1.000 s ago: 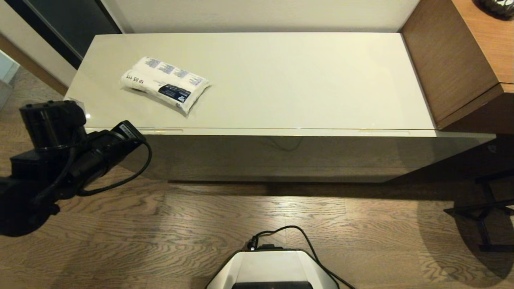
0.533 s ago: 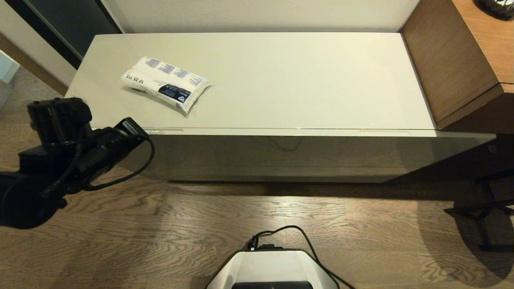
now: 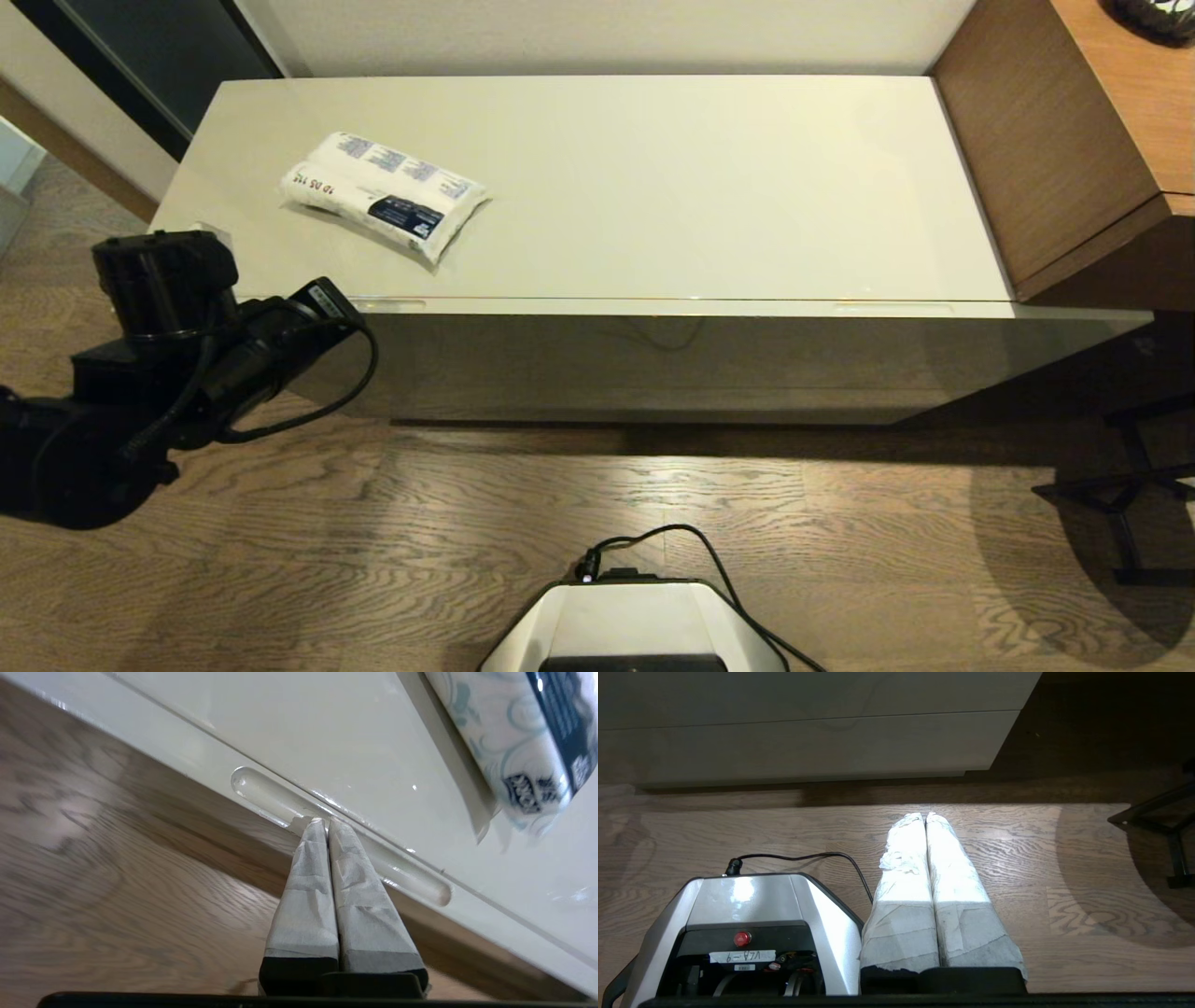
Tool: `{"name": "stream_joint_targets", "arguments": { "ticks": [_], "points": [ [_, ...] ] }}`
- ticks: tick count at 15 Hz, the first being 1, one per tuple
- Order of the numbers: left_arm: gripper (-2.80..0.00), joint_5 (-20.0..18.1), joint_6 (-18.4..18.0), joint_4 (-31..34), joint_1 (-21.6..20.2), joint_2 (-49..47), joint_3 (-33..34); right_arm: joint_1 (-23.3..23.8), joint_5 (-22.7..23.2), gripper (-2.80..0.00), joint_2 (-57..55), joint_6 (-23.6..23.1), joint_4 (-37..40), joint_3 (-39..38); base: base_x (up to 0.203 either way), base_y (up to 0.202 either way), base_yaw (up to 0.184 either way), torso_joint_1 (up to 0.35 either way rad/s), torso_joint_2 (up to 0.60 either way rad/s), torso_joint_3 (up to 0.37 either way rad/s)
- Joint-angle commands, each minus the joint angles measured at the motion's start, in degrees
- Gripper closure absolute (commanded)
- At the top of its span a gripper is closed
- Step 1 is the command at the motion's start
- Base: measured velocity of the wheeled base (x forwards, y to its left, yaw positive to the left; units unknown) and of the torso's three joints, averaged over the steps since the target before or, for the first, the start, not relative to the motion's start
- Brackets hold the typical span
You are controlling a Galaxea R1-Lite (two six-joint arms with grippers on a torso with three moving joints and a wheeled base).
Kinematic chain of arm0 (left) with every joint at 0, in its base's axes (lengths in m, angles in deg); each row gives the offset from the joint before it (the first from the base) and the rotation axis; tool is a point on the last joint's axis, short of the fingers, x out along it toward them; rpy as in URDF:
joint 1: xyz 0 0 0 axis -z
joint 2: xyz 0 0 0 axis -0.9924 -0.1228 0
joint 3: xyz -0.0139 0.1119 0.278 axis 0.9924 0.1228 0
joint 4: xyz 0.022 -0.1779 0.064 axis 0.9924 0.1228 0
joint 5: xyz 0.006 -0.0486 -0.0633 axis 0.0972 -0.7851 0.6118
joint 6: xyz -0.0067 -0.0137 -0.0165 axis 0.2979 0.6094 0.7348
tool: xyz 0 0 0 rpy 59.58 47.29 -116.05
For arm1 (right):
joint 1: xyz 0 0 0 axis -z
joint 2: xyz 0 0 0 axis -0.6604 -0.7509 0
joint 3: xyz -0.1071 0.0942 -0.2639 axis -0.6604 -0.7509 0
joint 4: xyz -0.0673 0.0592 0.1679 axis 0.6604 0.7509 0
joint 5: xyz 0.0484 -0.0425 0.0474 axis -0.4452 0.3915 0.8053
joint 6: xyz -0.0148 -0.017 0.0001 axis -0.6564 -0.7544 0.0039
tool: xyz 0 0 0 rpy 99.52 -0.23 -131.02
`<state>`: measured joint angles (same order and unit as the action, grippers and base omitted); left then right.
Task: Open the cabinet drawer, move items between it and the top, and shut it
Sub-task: Open the drawer
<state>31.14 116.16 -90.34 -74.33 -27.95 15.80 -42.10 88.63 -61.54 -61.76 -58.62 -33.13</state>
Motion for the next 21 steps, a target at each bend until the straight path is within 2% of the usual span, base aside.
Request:
{"name": "stream_joint_targets", "arguments": {
  "ticks": [1,6,13,17,21],
  "points": [
    [0.00,0.2,-2.2,-0.4,0.3,0.1,0.6,0.0,0.0,0.00,0.4,0.0,0.0,-0.1,0.000,0.000,0.000,0.000,0.00,0.000],
    [0.00,-0.7,-2.9,-0.7,0.4,-0.2,3.0,0.0,0.0,0.00,0.4,0.0,0.0,-0.1,0.000,0.000,0.000,0.000,0.00,0.000],
    [0.00,-1.1,-2.9,-0.3,0.4,-0.7,2.6,0.0,0.0,0.00,0.4,0.0,0.0,-0.1,0.000,0.000,0.000,0.000,0.00,0.000],
    [0.00,-1.2,-3.8,6.5,1.4,6.4,-1.8,0.0,0.0,0.00,0.4,0.0,0.0,-0.1,0.000,0.000,0.000,0.000,0.00,0.000],
    [0.00,-0.4,-4.0,9.4,4.4,8.4,-4.4,0.0,0.0,0.00,0.4,0.0,0.0,-0.1,0.000,0.000,0.000,0.000,0.00,0.000]
  ]
}}
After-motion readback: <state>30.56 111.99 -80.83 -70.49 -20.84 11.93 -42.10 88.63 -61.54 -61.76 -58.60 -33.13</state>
